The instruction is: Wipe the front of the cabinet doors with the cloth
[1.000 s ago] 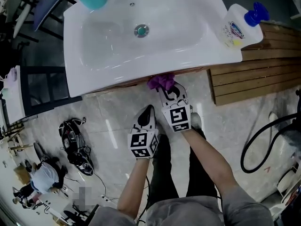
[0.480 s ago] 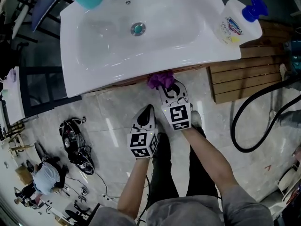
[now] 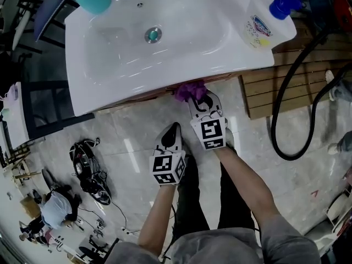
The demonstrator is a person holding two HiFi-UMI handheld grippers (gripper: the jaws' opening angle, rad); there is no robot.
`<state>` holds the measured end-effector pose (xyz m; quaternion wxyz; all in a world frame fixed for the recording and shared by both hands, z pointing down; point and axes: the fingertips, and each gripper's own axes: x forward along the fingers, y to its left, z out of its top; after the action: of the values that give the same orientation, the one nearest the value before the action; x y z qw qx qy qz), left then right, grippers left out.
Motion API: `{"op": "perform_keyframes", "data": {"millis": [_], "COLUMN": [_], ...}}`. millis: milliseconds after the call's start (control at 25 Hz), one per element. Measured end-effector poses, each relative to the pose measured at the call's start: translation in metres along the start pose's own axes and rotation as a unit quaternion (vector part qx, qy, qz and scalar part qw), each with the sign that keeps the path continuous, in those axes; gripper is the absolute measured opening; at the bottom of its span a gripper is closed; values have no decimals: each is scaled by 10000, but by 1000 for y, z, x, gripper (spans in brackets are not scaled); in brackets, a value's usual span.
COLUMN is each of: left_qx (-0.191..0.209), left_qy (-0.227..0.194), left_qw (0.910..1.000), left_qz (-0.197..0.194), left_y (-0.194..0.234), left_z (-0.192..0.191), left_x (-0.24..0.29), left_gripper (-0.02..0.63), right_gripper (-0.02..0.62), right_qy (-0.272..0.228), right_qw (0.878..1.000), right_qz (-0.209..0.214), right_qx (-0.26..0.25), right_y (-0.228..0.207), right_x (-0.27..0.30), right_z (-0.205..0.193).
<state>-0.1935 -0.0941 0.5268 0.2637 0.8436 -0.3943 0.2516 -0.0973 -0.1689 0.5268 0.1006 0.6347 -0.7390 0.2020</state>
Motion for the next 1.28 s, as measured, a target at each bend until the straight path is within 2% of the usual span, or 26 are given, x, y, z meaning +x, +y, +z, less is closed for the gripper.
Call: {"op": "perform_keyframes", "data": {"millis": [1280], "left_qx": [131], "left_qy": [147], "left_qw": [9996], "left_qz": [-205], "left_y": [-63], "left_z": [-6], "left_x": [29], "left_gripper": [8], "right_gripper": [94], "right_qy": [-8], "right_qw": [9992], "right_qz": [-396], "right_qx": [61], "right_y": [-87], "right_x": [-33], "right_z": [-2]}}
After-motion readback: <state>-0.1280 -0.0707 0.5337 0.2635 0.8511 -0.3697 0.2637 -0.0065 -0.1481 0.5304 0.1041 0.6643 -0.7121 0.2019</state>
